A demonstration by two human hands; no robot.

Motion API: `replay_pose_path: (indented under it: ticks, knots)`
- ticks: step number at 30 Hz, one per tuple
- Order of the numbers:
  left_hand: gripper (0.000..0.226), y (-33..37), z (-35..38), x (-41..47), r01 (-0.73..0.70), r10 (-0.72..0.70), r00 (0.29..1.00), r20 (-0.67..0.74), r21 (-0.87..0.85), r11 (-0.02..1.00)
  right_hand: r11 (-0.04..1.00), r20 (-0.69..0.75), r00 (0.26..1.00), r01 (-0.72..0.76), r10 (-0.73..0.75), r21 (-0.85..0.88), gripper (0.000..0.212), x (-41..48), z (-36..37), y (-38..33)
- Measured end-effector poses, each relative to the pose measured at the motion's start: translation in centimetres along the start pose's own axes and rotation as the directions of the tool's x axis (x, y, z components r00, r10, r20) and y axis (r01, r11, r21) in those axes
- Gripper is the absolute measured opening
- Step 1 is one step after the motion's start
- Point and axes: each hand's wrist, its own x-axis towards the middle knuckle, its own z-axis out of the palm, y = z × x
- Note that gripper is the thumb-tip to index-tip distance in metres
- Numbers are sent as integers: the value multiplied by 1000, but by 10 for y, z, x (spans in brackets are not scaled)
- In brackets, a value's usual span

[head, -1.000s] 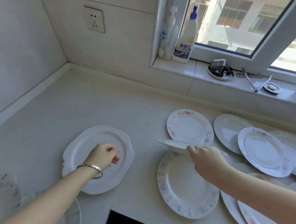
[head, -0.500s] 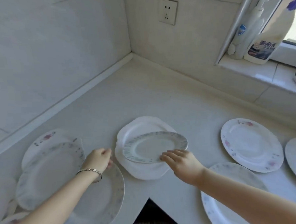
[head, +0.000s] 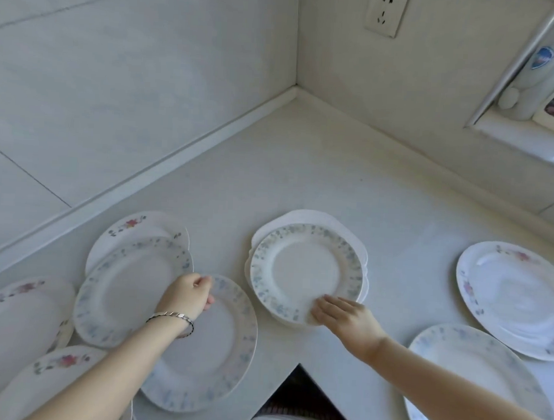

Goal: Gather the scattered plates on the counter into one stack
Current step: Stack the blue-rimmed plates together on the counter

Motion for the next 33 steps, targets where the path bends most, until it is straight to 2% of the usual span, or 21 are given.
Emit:
replay_pose_path:
  ticks: [1, 2, 4, 6, 7, 9, 11, 12, 13, 14, 15, 16, 17, 18, 19, 20, 22, 25, 27, 29, 33]
  knots:
    - [26, -1, 0, 0, 0, 0, 1000, 0, -6, 1000, 1000, 12, 1000, -11, 11, 21, 49, -1, 4, 0]
    - [27, -1, 1, -1, 2, -2, 1000, 1, -12, 1000, 998, 85, 996, -34, 30, 48, 37, 1, 3, -1]
    - [27, -1, 3, -3, 8, -8, 1000, 7, -24, 1000, 992, 201, 978, -70, 47, 109, 29, 3, 4, -4]
    - [28, -2, 6, -5, 13, -13, 1000, 17, -32, 999, 986, 215, 973, -111, 83, 122, 21, 3, 4, -3]
    - [28, -3, 7, -6, 15, -14, 1000, 20, -36, 999, 987, 153, 984, -110, 92, 113, 20, 2, 9, 0]
    - [29, -5, 8, -7, 20, -19, 1000, 22, -41, 999, 970, 191, 968, -194, 164, 149, 36, 0, 11, 3]
    - [29, -7, 10, -7, 24, -23, 999, 28, -40, 999, 966, 159, 967, -222, 200, 129, 22, -7, 11, 2]
    - [29, -8, 11, -6, 27, -26, 999, 33, -40, 999, 948, 181, 948, -288, 263, 131, 24, -8, 5, 1]
    - [29, -8, 12, -5, 30, -28, 999, 36, -39, 999, 922, 158, 931, -352, 329, 159, 38, -10, 7, 0]
    - [29, -9, 13, -3, 34, -32, 999, 39, -37, 999, 833, 123, 868, -497, 482, 243, 42, -9, 2, -3]
    - [29, -10, 14, -2, 37, -36, 999, 41, -35, 999, 656, 134, 725, -674, 675, 340, 36, -6, -4, -3]
    - [29, -10, 16, -1, 41, -40, 998, 43, -33, 999, 424, 205, 533, -809, 821, 406, 35, -3, -11, -4]
    - [30, -10, 18, 0, 44, -43, 998, 44, -29, 999, 157, 306, 316, -880, 898, 448, 40, 1, -15, -4]
    - [29, -11, 20, 0, 47, -46, 998, 48, -23, 999, -33, 385, 160, -893, 909, 450, 46, 5, -16, -2]
    - [29, -11, 22, 0, 47, -46, 998, 53, -19, 999, -182, 471, 58, -875, 880, 448, 51, 8, -17, 0]
    - [28, -11, 23, 0, 47, -46, 997, 60, -18, 999, -294, 547, -1, -845, 837, 447, 55, 12, -15, 3]
    - [28, -12, 26, 0, 50, -48, 997, 67, -18, 999, -448, 642, -66, -770, 764, 454, 51, 20, -14, 6]
    - [27, -16, 26, -1, 59, -58, 996, 65, -12, 998, -528, 648, -127, -705, 751, 473, 31, 23, -13, 9]
    - [24, -21, 25, -1, 69, -68, 996, 64, -13, 997, -538, 616, -151, -671, 773, 510, 27, 26, -12, 10]
    - [23, -26, 24, -2, 85, -83, 995, 59, -24, 996, -514, 585, -158, -687, 795, 514, 36, 29, -10, 11]
    - [25, -33, 22, -3, 134, -131, 990, 58, -58, 989, -457, 569, -126, -744, 813, 488, 40, 31, -11, 8]
